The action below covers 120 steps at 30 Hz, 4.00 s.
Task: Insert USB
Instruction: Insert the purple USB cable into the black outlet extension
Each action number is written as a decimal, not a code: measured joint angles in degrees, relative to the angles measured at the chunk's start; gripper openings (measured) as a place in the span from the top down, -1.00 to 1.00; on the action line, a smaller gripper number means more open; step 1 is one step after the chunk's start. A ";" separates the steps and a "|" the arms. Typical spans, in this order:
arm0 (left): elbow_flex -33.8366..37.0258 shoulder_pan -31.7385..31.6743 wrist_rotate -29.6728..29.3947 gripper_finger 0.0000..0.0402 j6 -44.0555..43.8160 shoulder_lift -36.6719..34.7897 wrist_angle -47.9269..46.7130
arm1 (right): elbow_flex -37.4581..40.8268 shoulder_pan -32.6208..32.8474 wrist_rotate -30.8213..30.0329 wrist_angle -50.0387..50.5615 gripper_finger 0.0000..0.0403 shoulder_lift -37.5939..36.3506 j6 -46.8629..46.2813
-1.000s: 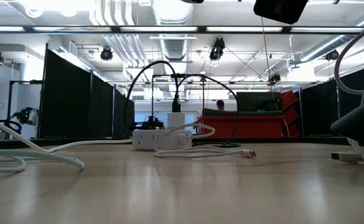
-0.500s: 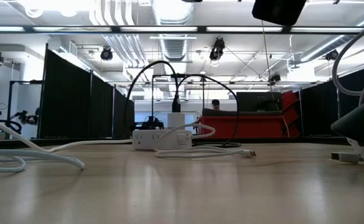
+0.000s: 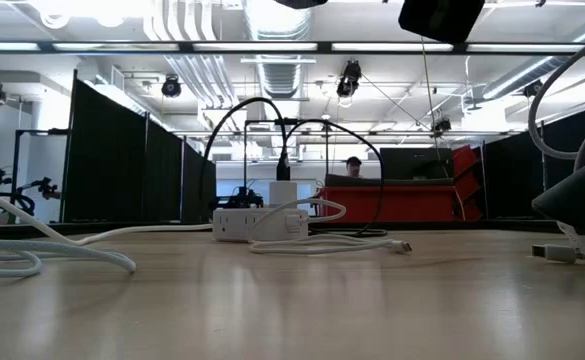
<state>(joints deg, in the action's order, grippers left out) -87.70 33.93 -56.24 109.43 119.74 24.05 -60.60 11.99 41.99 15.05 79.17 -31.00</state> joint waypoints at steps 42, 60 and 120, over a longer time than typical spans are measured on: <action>0.09 -12.35 31.58 0.97 -126.94 -7.69 -29.72 | 4.72 17.51 -59.57 15.78 0.15 -9.80 21.14; 0.09 -12.98 30.30 0.97 -126.05 -7.69 -26.79 | 4.79 19.15 -59.87 9.65 0.30 -9.70 18.14; 1.99 -15.05 46.44 0.57 -100.02 3.44 -29.49 | 2.47 43.54 -56.89 22.75 0.95 -0.54 -35.16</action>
<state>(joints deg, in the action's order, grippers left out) -85.71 18.89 -9.80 9.41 123.18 -5.43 -58.13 55.53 -14.91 37.80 78.63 -66.17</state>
